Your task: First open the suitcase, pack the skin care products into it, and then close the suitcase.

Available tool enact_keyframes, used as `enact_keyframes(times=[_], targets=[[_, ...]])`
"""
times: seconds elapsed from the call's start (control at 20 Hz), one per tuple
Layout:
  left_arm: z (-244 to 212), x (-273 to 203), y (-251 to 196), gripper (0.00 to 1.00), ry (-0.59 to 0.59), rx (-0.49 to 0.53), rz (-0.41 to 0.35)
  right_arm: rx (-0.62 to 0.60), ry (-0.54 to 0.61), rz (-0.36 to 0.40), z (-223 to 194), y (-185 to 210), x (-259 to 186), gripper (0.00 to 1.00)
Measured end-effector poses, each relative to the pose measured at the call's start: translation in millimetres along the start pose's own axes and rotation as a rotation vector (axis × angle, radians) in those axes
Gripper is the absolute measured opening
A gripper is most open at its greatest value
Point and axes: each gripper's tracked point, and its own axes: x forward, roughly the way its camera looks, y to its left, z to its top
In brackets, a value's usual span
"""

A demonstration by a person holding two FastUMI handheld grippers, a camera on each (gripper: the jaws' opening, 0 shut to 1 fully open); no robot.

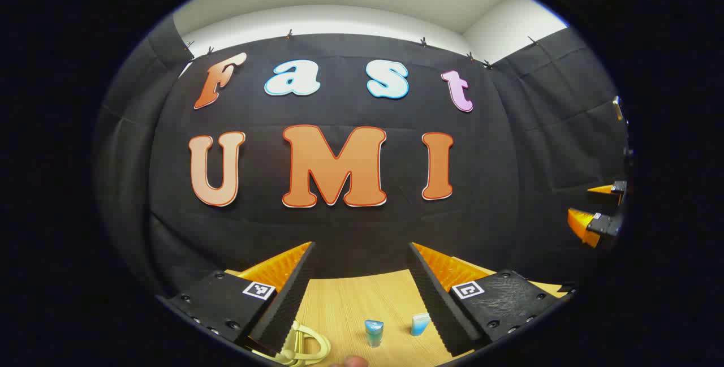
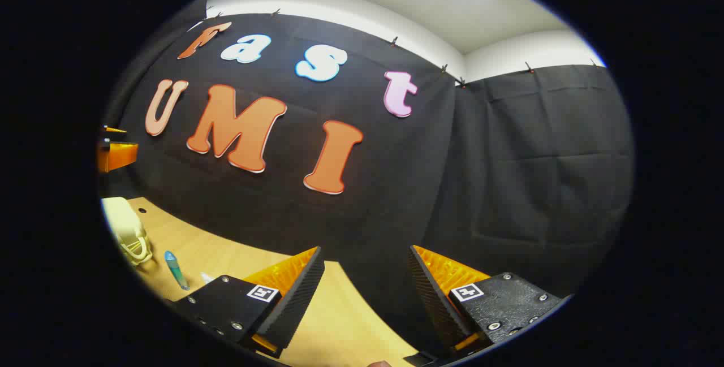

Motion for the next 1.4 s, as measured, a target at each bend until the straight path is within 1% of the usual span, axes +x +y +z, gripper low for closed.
enact_keyframes(times=[0.1,0.15,0.25,0.4,0.45,0.5,0.55,0.65,0.7,0.75,0.8,0.9,1.05,1.1,1.2,1.4], targets=[[7,-5,-6,0.97,-0.002,-0.004,-0.005,0.004,-0.006,0.005,10,-1,-5,0.95],[9,-8,-9,0.99,0.001,-0.006,-0.007,0.002,-0.004,0.028,12,4,-8,0.95],[15,-9,-12,0.99,0.002,-0.012,-0.003,0.018,0.016,0.094,12,23,-13,0.95],[19,-5,-17,0.97,0.000,-0.004,0.019,0.042,0.011,0.192,14,51,-17,0.93],[19,-2,-17,0.99,-0.007,-0.001,0.038,0.054,0.004,0.232,16,62,-16,0.93],[20,0,-17,0.99,-0.013,-0.003,0.057,0.069,-0.002,0.265,15,71,-14,0.93],[19,0,-18,0.99,-0.017,-0.005,0.077,0.090,-0.010,0.309,18,81,-12,0.95],[18,3,-17,0.98,-0.020,-0.005,0.122,0.122,-0.010,0.387,16,99,-5,0.95],[20,4,-17,0.97,-0.025,-0.007,0.140,0.124,-0.022,0.417,17,106,-1,0.95],[22,3,-15,0.99,-0.041,-0.012,0.166,0.124,-0.032,0.436,17,110,4,0.95],[22,3,-12,0.97,-0.044,-0.010,0.199,0.128,-0.041,0.469,16,116,7,0.95],[16,-1,-8,0.99,-0.040,0.029,0.248,0.136,-0.029,0.529,8,128,10,0.95],[-2,-6,-9,0.99,-0.009,0.079,0.265,0.146,0.004,0.583,-3,144,10,0.95],[-9,-6,-5,0.97,0.007,0.094,0.269,0.146,0.010,0.589,-6,149,10,0.95],[-25,-7,6,0.98,0.043,0.125,0.272,0.155,0.031,0.603,-12,164,9,0.95],[-70,-11,27,0.98,0.145,0.216,0.232,0.180,0.078,0.620,-21,193,3,0.95]])
